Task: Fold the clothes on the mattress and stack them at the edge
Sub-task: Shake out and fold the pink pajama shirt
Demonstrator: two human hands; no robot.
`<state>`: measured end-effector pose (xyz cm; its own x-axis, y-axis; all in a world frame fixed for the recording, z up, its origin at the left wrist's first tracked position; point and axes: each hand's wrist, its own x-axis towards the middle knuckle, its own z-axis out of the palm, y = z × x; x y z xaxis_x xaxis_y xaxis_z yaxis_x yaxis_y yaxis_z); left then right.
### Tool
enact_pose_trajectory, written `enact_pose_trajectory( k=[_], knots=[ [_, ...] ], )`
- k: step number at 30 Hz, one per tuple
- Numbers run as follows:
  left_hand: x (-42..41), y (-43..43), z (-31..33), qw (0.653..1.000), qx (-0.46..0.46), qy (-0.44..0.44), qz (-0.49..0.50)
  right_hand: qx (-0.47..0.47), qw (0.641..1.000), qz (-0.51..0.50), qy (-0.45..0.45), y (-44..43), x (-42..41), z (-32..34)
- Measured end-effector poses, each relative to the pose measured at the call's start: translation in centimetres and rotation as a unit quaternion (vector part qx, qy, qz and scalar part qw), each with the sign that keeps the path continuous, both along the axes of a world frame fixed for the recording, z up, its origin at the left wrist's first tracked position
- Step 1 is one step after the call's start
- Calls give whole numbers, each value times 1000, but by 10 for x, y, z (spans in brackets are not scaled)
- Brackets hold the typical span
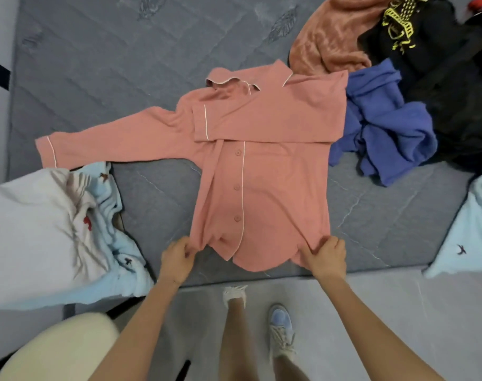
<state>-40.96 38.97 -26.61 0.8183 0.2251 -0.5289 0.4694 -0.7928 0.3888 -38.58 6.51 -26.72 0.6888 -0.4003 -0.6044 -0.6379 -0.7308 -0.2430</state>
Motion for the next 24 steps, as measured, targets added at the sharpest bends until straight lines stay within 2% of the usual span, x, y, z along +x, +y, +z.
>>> enact_pose_trajectory(
  k=[2,5,9,12,17,20,24],
  knots=[
    [-8,-7,8,993,-57,-60,79,27,999,-35,10,-7,-10,-3],
    [-10,-14,25,974,-109,-147,135,130,987,-92,-4,-17,-13,-7],
    [-9,-20,46,940,-161,-223,201,194,958,-179,-115,-30,-19,-6],
    [-22,-17,60,922,-190,-216,259,231,916,-260,-198,-41,-23,5],
    [-55,-12,56,960,-86,-118,240,227,877,-330,-264,-63,-27,18],
    [-67,-14,41,965,-63,-51,249,186,909,-301,-222,-74,-33,12],
    [-67,-21,26,958,-87,-27,272,153,956,-221,-121,-80,-37,-4]
  ],
)
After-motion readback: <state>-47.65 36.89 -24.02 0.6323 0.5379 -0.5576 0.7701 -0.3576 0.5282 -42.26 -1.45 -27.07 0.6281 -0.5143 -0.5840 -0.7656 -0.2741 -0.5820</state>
